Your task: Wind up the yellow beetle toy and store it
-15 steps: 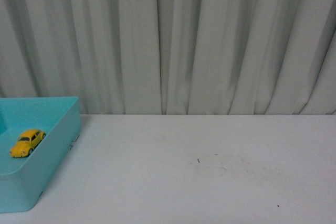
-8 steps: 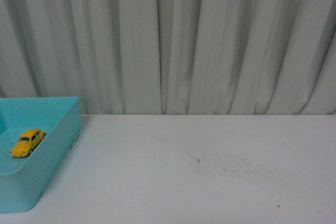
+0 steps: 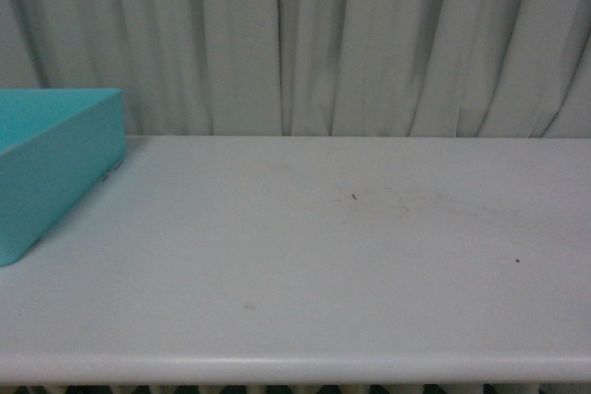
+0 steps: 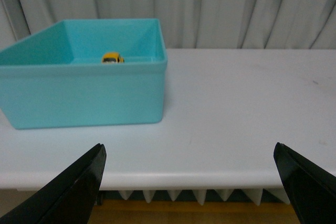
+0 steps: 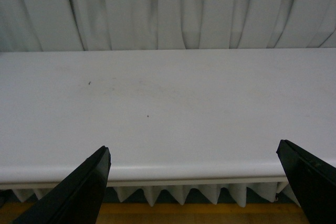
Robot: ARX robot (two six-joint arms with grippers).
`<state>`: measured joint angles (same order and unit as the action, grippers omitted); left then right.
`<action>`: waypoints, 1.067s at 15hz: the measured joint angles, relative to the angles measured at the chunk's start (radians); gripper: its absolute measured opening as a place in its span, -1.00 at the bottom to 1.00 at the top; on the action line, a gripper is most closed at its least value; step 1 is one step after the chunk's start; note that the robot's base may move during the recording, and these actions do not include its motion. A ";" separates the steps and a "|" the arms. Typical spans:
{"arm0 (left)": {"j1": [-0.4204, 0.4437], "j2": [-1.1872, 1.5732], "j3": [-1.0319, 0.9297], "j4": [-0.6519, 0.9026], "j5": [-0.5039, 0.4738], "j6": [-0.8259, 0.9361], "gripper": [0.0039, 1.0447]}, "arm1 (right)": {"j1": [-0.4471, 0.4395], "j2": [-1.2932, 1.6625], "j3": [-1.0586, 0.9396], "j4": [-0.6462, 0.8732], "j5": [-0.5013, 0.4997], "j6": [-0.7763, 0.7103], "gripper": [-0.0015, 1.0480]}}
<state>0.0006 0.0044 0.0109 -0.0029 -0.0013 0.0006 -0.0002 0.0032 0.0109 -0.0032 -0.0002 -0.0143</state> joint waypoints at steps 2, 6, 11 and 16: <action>0.000 0.000 0.000 -0.001 0.001 0.000 0.88 | 0.000 0.000 0.000 -0.001 0.001 0.001 0.87; 0.000 0.000 0.000 0.000 0.000 0.000 0.88 | 0.000 0.000 0.000 0.000 0.001 0.002 0.87; 0.000 0.000 0.000 0.000 0.001 0.000 0.88 | 0.000 0.000 0.000 0.000 0.001 0.003 0.87; 0.000 0.000 0.000 -0.004 0.002 0.000 0.88 | 0.000 0.000 0.000 -0.003 0.001 0.003 0.87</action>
<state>0.0006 0.0044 0.0109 -0.0071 0.0002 0.0002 -0.0002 0.0029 0.0109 -0.0063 0.0006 -0.0109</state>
